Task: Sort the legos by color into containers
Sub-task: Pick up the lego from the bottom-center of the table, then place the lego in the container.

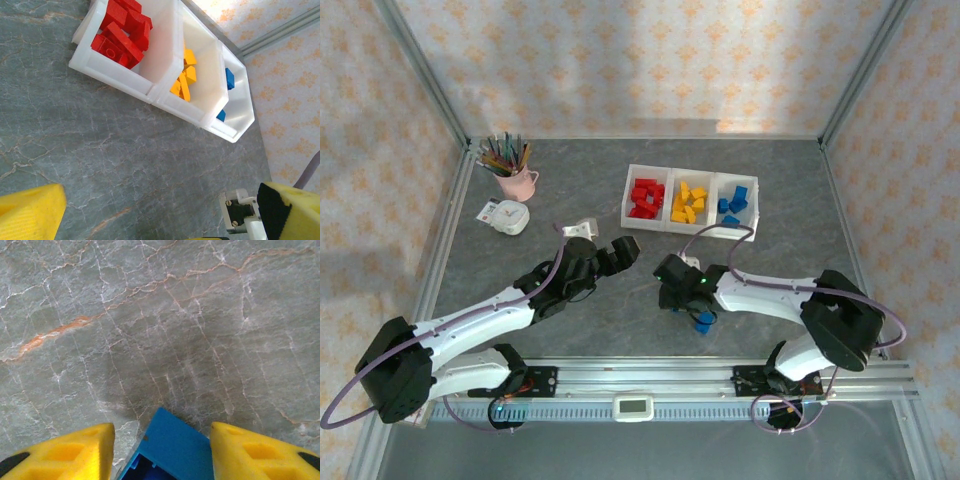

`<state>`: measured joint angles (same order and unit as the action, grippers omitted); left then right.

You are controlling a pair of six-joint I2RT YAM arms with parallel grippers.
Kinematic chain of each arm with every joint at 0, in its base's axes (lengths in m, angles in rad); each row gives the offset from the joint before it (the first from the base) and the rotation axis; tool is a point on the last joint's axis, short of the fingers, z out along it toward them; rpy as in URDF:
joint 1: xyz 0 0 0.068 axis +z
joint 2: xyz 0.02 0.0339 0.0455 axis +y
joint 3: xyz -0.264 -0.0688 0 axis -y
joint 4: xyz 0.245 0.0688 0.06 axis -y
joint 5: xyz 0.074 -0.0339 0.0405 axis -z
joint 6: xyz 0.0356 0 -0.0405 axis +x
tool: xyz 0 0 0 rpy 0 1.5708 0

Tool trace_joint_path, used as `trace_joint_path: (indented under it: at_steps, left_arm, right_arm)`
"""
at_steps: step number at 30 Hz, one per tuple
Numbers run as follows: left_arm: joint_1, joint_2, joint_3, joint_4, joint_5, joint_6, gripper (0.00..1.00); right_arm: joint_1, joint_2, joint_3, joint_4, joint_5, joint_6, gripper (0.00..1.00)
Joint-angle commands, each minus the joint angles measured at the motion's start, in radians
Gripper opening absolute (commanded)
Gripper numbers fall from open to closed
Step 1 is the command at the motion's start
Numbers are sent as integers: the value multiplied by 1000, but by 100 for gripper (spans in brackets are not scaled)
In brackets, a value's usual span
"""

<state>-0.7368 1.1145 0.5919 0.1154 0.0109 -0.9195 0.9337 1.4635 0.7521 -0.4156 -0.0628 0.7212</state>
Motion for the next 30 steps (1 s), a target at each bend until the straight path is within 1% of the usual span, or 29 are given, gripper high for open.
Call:
trace_joint_path:
  at_steps: [1,8,12,15,20,24,28,30]
  left_arm:
    - [7,-14,-14,-21,-6,-7,99]
    - [7,-12,-7,-23,-3,-7,99]
    - [7,-14,2,-25,0,-2,99]
    - [7,-6,29,-29,4,12,99]
    - [7,46,93,-22,29,48,99]
    - [5,126,160,-2,77,75,99]
    - [2,218,236,25,129,98,99]
    - [-2,265,279,36,150,113,99]
  right_arm:
    - [6,17,17,7,47,-4,48]
    - [5,4,31,-22,85,-23,41]
    - [1,-17,78,-77,141,-57,41]
    - [-35,-42,124,-125,196,-105,41]
    - [-172,-92,179,-135,249,-206,41]
    - [-334,-97,225,-79,269,-295,41]
    - [-473,-32,283,-14,276,-359,41]
    - [-538,26,330,0,249,-376,41]
